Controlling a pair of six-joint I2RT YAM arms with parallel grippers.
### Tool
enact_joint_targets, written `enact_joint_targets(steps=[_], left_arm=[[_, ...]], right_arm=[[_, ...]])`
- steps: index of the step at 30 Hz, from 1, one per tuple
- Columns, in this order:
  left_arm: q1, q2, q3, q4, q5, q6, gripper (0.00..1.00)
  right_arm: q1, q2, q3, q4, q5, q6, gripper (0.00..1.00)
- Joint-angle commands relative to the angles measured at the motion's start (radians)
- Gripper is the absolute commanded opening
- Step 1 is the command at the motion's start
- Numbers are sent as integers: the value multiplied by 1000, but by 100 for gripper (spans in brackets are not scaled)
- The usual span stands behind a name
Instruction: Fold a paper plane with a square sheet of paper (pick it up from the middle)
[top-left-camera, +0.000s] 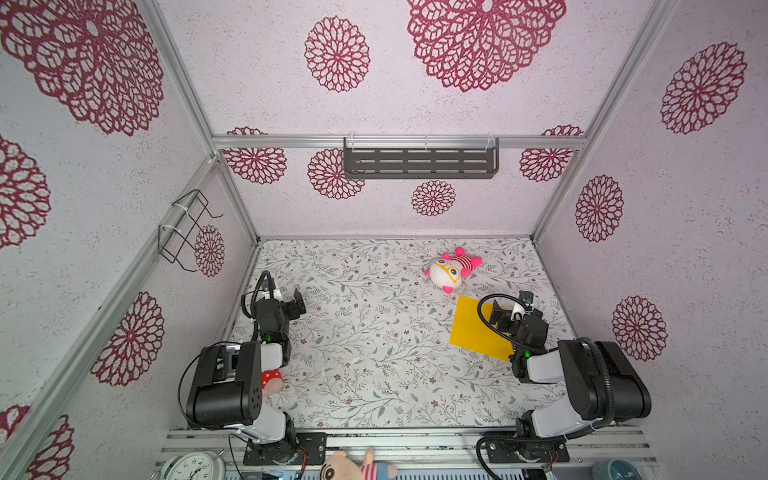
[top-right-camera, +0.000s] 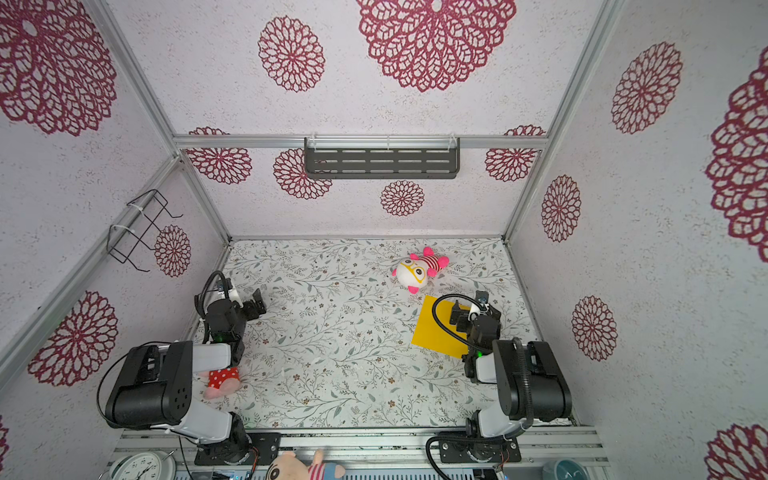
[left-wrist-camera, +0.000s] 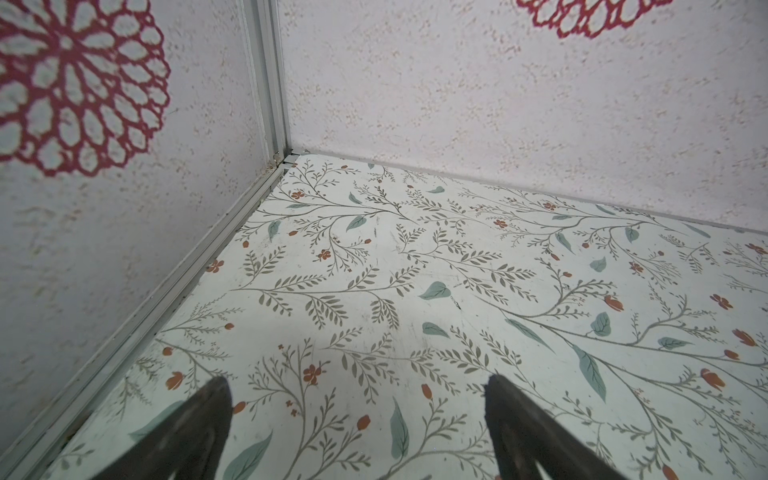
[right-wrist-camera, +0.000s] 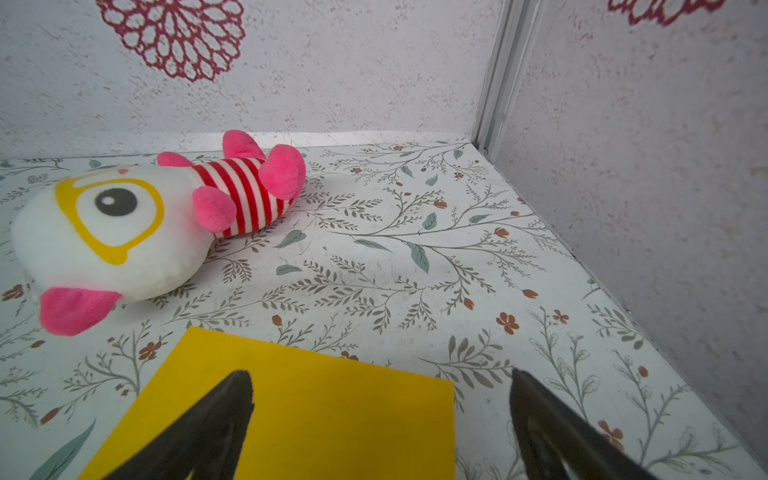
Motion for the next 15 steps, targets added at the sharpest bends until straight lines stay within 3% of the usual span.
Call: enact_joint_targets(steps=[1,6,9,15], left_arm=[[6,-20,2,19,4,13,97],[-15,-200,62,-229,-55,9,97],[-63,-321,145,-431,-99,-66,97],[-135,-453,358,-835,-2,-303,97]], right_arm=[[-1,-64,8,-10,32,29,99],[1,-216,86,-279,91,55,99],[1,-300,193,-557,135,208,99],[1,-355,346,-938,-79,346,99]])
